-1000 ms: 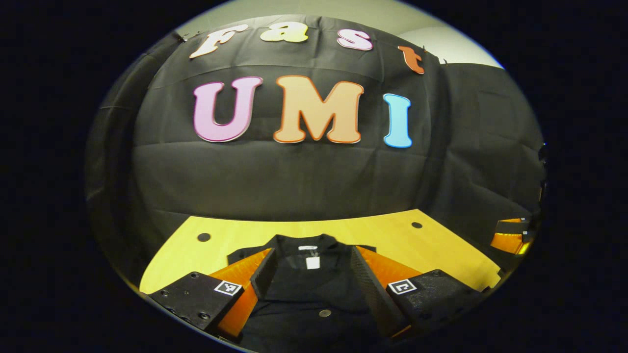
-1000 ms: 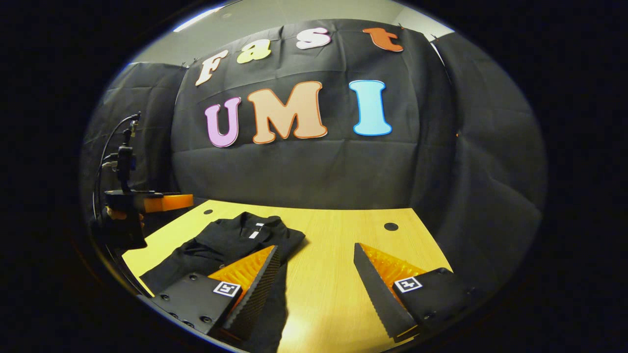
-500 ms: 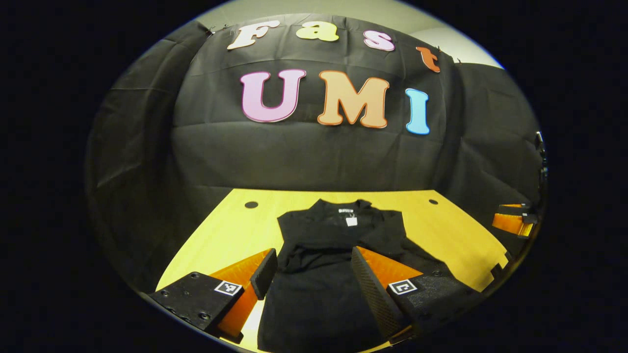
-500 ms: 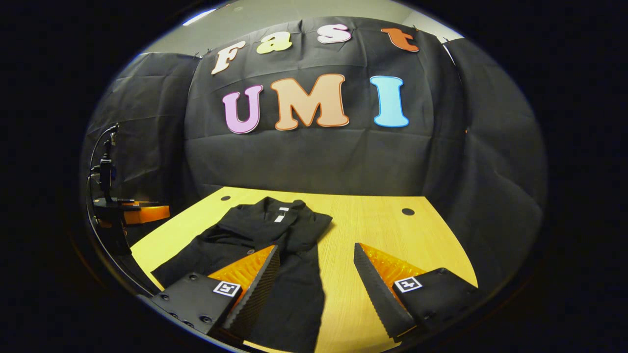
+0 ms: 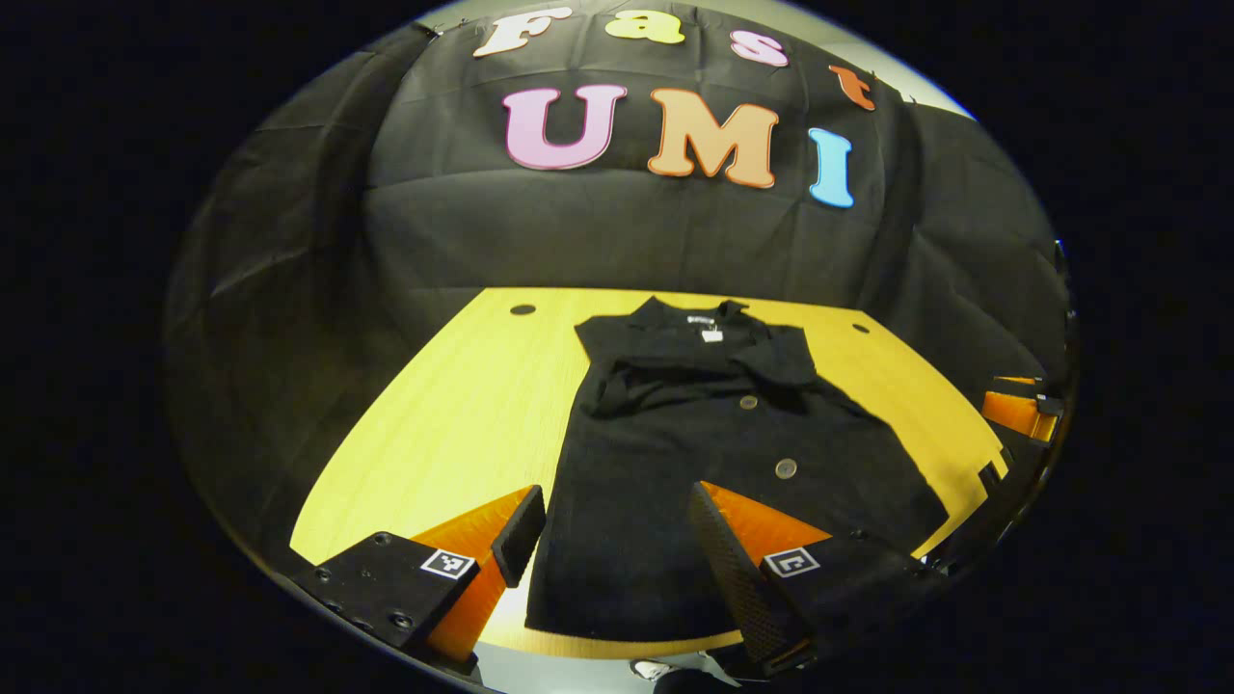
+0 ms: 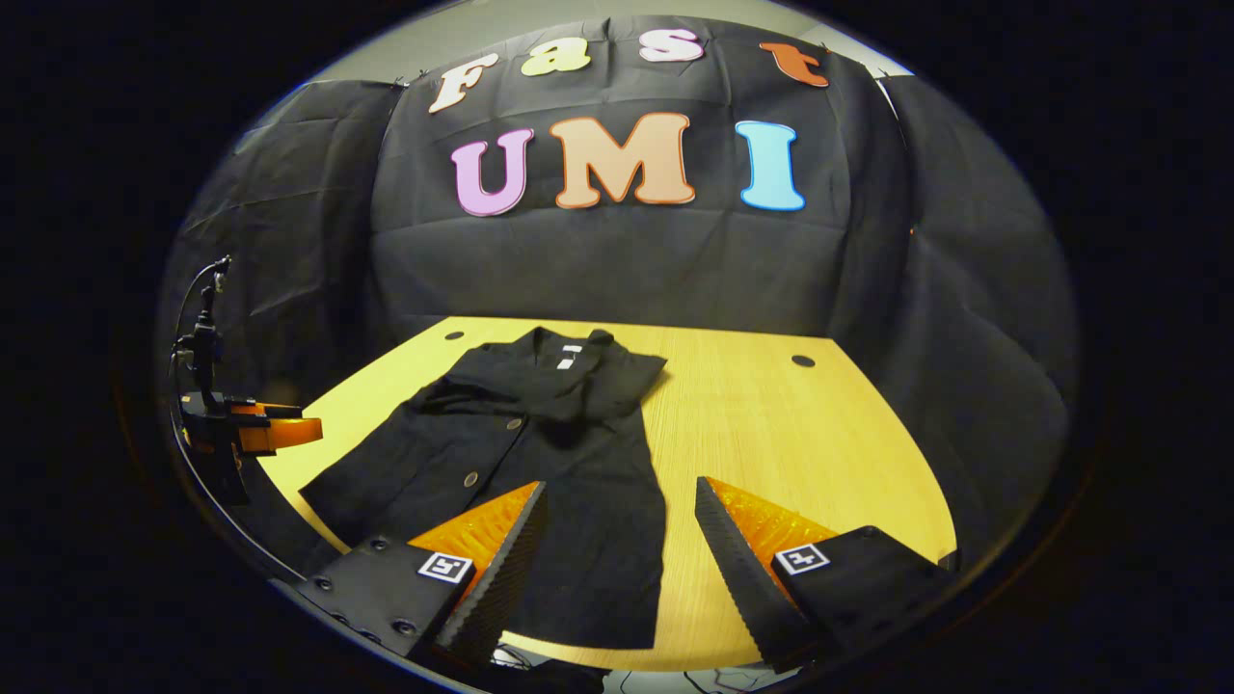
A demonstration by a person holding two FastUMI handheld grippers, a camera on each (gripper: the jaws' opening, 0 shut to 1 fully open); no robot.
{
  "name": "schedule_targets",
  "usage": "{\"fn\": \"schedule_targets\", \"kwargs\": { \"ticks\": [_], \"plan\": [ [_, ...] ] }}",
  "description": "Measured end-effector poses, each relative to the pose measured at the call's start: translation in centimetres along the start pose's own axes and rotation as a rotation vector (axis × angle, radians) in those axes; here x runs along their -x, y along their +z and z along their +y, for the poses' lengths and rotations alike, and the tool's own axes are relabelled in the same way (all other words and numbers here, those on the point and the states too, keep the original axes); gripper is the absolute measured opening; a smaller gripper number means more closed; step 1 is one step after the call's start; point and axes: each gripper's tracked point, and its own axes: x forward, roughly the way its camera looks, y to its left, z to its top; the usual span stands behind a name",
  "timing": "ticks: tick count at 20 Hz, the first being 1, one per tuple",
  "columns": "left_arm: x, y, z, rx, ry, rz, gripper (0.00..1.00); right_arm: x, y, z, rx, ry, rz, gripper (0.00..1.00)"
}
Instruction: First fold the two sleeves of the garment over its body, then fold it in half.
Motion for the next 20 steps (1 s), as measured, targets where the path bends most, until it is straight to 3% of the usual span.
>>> {"fn": "schedule_targets", "kwargs": {
  "ticks": [5, 8, 9, 14, 16, 19, 20],
  "plan": [
    [0.6, -7.2, 1.9, 0.014, 0.039, 0.169, 0.94, -0.9, -7.5, -0.6, -0.015, -0.031, 0.161, 1.00],
    [0.4, -10.4, 2.6, 0.016, 0.050, 0.245, 0.95, -1.1, -11.2, -1.0, -0.021, -0.056, 0.259, 0.94],
    [0.5, -11.2, 3.0, 0.020, 0.059, 0.270, 0.94, -1.2, -12.2, -1.1, -0.019, -0.064, 0.283, 0.98],
    [0.1, -10.9, 2.8, -0.039, 0.039, 0.242, 0.95, -1.8, -15.7, -1.2, 0.006, -0.074, 0.407, 0.94],
    [0.1, -10.8, 3.0, -0.038, 0.036, 0.235, 0.95, -1.9, -15.5, -1.2, 0.011, -0.071, 0.387, 0.99],
    [0.0, -11.0, 2.5, -0.037, 0.028, 0.236, 0.92, -2.2, -15.6, -0.5, -0.018, -0.034, 0.392, 0.98],
    [0.1, -10.9, 2.3, -0.043, 0.024, 0.233, 0.87, -2.5, -15.6, 0.1, -0.026, -0.023, 0.391, 0.89]
  ]
}}
